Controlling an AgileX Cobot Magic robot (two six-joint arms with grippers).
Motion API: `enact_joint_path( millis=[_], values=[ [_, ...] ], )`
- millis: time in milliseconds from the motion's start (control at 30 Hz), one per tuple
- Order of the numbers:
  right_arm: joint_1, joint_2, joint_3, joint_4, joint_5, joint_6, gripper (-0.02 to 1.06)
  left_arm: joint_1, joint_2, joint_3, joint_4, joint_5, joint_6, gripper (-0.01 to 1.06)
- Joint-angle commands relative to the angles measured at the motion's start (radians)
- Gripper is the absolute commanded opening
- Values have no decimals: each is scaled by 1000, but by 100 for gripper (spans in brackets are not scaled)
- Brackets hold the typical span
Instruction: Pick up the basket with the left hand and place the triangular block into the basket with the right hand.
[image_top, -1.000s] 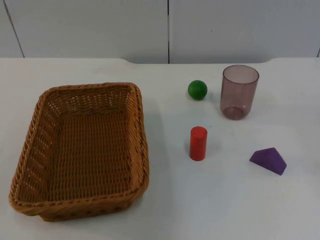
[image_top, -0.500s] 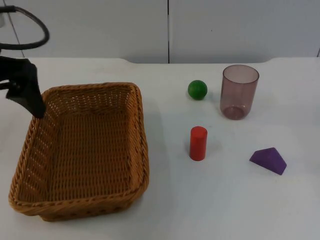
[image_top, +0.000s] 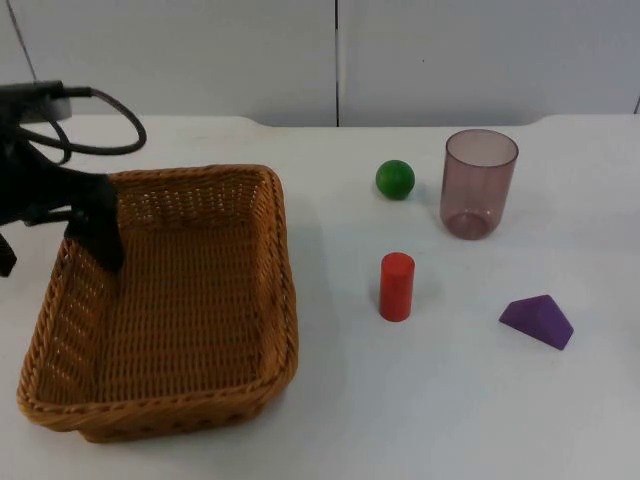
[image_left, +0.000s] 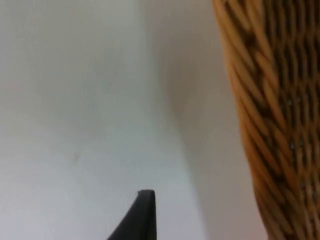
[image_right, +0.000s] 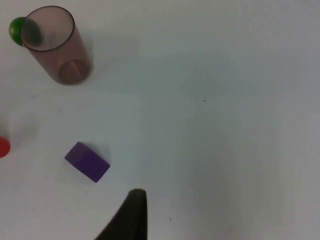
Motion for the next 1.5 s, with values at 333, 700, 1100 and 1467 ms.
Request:
enact_joint_path(
  millis=[333,700,1100,1467],
  values=[
    [-2,-1,-6,-1,-13,-6,105,-3,80,-4,-146,-48,95,64],
    [-2,-1,-6,-1,-13,-6,105,-3,86,0,-160,-67,95,31],
    [-2,-1,-6,-8,-27,-6,105,-3,108,0,-162,-40,83,0],
    [-2,-1,-6,-21,-29,-6,105,-3,-49,3,-176,149,15,0]
  ],
)
